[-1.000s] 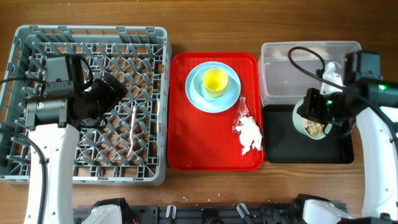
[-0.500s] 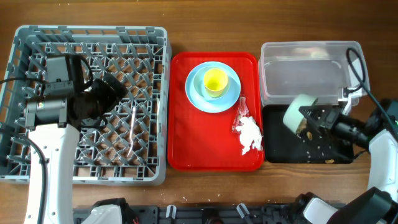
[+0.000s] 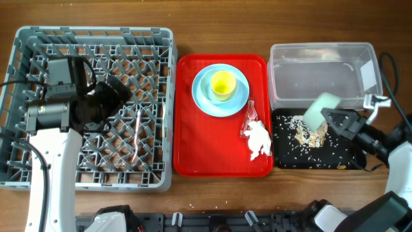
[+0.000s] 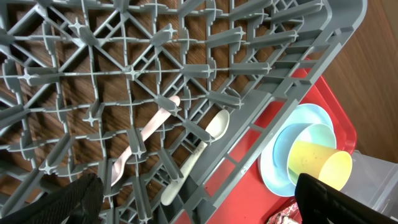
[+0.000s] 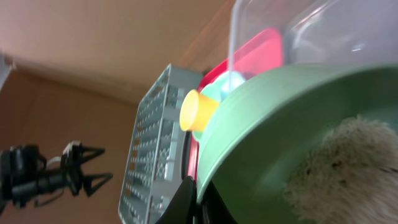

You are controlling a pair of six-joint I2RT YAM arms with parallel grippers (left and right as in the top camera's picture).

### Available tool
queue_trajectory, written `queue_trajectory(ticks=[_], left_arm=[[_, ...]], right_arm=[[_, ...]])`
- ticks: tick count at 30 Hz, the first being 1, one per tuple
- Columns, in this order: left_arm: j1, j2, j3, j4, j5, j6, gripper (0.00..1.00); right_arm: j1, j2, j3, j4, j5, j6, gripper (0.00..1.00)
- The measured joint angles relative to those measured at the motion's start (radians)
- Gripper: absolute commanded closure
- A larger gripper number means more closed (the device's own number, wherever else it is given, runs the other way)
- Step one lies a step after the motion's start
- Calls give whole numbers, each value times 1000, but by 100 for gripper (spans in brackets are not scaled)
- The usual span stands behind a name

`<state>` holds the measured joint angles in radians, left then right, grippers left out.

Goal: Sort waste into correct bins and load items into the dishwasher rack
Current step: 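Lift the green bowl right and tip its scraps onto the black tray, then return the green bowl to the red tray with the right gripper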

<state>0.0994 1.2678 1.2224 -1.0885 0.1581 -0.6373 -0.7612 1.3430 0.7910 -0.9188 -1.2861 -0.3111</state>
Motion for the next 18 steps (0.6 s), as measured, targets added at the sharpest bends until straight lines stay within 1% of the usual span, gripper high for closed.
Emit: queue_trajectory(ticks=[2, 4, 6, 10, 14, 17, 18], left_arm=[[0, 0, 0, 0, 0, 0, 0], [0, 0, 0, 0, 0, 0, 0], [0, 0, 0, 0, 0, 0, 0], [0, 0, 0, 0, 0, 0, 0], [0, 0, 0, 0, 0, 0, 0], [0, 0, 0, 1, 0, 0, 0], [0, 0, 0, 0, 0, 0, 0]], right_arm=[[-69, 0, -48, 48, -16, -3, 96], [-71, 0, -84, 81, -57, -5, 96], [-71, 0, -108, 83, -141, 3, 96], [-71, 0, -114, 202, -253, 146, 96], [-71, 0, -114, 221, -259, 209, 96], [-59, -4, -114, 296, -273, 397, 96], [-44, -14, -112, 319, -273, 440, 96]])
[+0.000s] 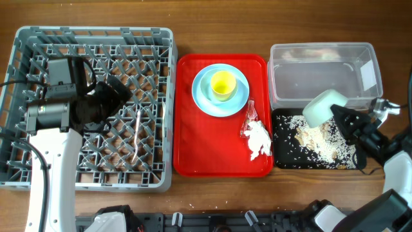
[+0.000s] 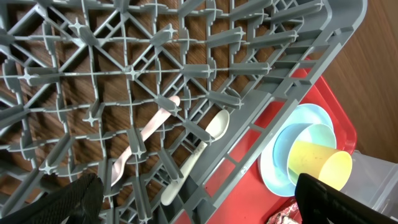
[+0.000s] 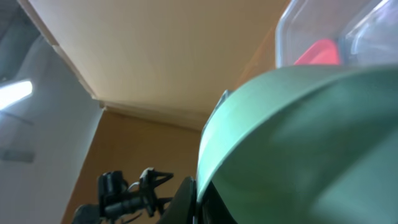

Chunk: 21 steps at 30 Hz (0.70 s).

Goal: Sort waste into correct bins and load items into the dishwasher rack
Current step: 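Return the green bowl to the red tray with the right gripper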

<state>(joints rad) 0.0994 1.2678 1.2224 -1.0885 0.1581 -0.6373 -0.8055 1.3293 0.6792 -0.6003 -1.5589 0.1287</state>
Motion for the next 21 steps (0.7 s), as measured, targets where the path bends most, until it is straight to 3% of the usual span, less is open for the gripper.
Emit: queue_trajectory(ticks=[3, 7, 9, 11, 16, 21], left_arm=[[0, 0, 0, 1, 0, 0, 0], [0, 0, 0, 2, 0, 0, 0], [0, 0, 0, 2, 0, 0, 0], [0, 0, 0, 3, 0, 0, 0], [0, 0, 0, 2, 0, 0, 0], [0, 0, 0, 3, 0, 0, 0]], right_arm=[[106, -112, 30, 190, 23, 237, 96], [409, -343, 79, 848, 64, 744, 96], [611, -430, 87, 974, 118, 927, 96], [764, -447, 90, 897, 210, 982, 96], [1190, -322, 93, 417, 681, 796, 96], [1618, -96, 89, 361, 1234, 638, 96]])
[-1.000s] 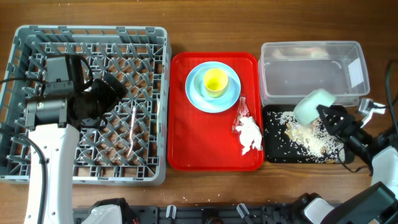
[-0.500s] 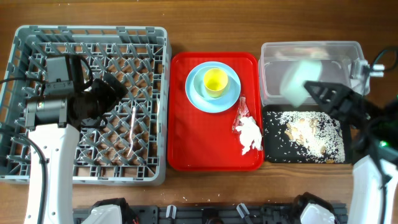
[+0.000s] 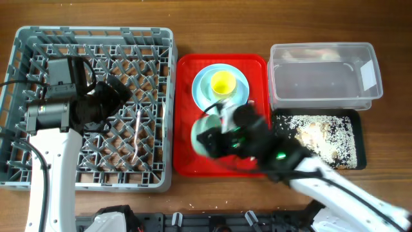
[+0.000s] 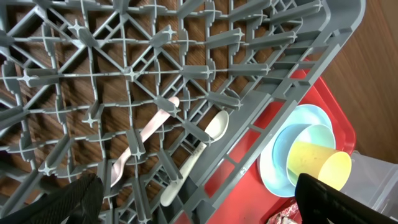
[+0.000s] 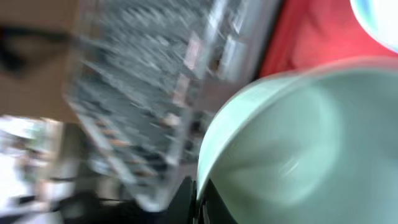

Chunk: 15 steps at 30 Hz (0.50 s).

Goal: Sort waste into correct bins and load items into the dishwasher rack
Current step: 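Return the green bowl to the red tray with the right gripper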

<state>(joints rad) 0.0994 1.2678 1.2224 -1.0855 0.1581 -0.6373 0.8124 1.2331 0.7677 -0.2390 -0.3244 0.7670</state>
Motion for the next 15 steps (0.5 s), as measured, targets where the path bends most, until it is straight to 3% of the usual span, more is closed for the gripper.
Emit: queue_trajectory(ticks=[3, 7, 8, 9, 11, 15], left_arm=[[0, 0, 0, 0, 0, 0, 0], [0, 0, 0, 0, 0, 0, 0], [0, 0, 0, 0, 0, 0, 0], [0, 0, 0, 0, 0, 0, 0], [0, 0, 0, 0, 0, 0, 0], [0, 0, 0, 0, 0, 0, 0]], right_arm=[[139, 142, 0, -42, 230, -36, 96], [161, 220, 0, -40, 360, -84, 92], [161, 220, 0, -40, 370, -96, 74], [161, 220, 3, -43, 373, -115, 45], [161, 220, 38, -79, 367, -151, 26], [161, 208, 190, -336, 368, -209, 23]])
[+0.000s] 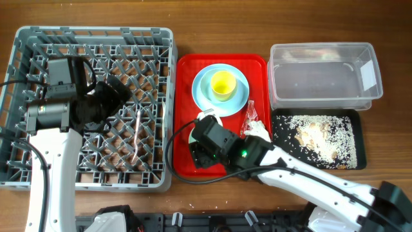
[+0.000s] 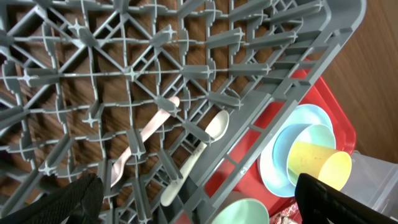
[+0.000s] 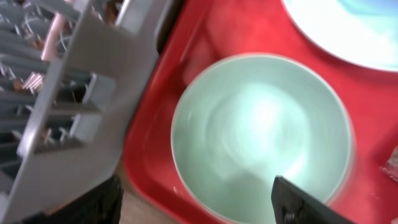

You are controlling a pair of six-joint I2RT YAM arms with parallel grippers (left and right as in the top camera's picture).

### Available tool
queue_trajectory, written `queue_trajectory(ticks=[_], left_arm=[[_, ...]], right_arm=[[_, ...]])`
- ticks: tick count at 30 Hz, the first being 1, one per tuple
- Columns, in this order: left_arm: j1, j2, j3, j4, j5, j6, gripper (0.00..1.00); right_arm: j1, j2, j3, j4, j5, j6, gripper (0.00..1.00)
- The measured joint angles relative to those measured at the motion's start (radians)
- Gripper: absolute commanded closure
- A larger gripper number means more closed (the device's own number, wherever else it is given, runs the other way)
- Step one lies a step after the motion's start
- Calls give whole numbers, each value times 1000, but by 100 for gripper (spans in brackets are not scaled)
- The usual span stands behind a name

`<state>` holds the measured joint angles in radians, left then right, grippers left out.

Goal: Sort waste into correct bins and load items into the dishwasher rack
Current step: 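Return the green bowl to the red tray with the right gripper, then grasp the white tissue on the red tray with the right gripper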

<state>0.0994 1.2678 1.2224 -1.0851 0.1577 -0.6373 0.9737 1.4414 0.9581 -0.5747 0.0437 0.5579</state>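
An empty pale green bowl [image 3: 261, 134] lies upright on the front left of the red tray [image 1: 187, 96]; it also shows in the left wrist view [image 2: 239, 213]. My right gripper [image 3: 199, 208] hovers just above the bowl, open, holding nothing; from overhead the right gripper [image 1: 205, 147] hides it. My left gripper [image 2: 199, 205] hangs open over the grey dishwasher rack [image 1: 90, 38], where a pink spoon [image 2: 146, 134] and a cream spoon [image 2: 199, 152] lie. A yellow cup [image 1: 223, 84] stands in a bowl on a blue plate.
A crumpled white napkin [image 1: 259, 134] and a clear wrapper [image 1: 250, 113] lie on the tray's right side. The black bin [image 1: 315, 138] holds rice and food scraps. Behind it stands the clear plastic bin [image 1: 322, 77]. The rack wall [image 3: 93, 93] is close left of the bowl.
The right gripper was shut on the green bowl above the tray's front left. Now the bowl rests on the tray and the gripper is open over it. The left arm is unchanged.
The right gripper held the green bowl tilted over the black bin with food in it. Then it still held it there, with more scraps in the bin. Then the empty bowl was over the red tray, and now it lies there, released.
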Motion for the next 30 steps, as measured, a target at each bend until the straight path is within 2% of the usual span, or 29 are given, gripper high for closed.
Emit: queue_trajectory(ticks=[2, 4, 5, 6, 9, 12, 15, 18, 27, 28, 30], left_arm=[[0, 0, 0, -1, 0, 0, 0], [0, 0, 0, 0, 0, 0, 0], [0, 0, 0, 0, 0, 0, 0], [0, 0, 0, 0, 0, 0, 0], [0, 0, 0, 0, 0, 0, 0], [0, 0, 0, 0, 0, 0, 0], [0, 0, 0, 0, 0, 0, 0], [0, 0, 0, 0, 0, 0, 0], [0, 0, 0, 0, 0, 0, 0], [0, 0, 0, 0, 0, 0, 0], [0, 0, 0, 0, 0, 0, 0]], right_arm=[[-2, -29, 81, -159, 48, -14, 23], [-45, -76, 113, -356, 141, -25, 45], [-80, -77, 111, -413, 166, -26, 52], [-124, -76, 108, -429, 178, -16, 53], [-260, -74, 64, -420, 209, -6, 52], [-304, -52, 2, -354, 217, -6, 52], [-309, -29, -45, -282, 224, -6, 51], [-309, -10, -94, -217, 230, -6, 39], [-309, 82, -152, -104, 279, 51, 40], [-309, 87, -152, -97, 279, 51, 41], [-309, 107, -152, -89, 279, 50, 62]])
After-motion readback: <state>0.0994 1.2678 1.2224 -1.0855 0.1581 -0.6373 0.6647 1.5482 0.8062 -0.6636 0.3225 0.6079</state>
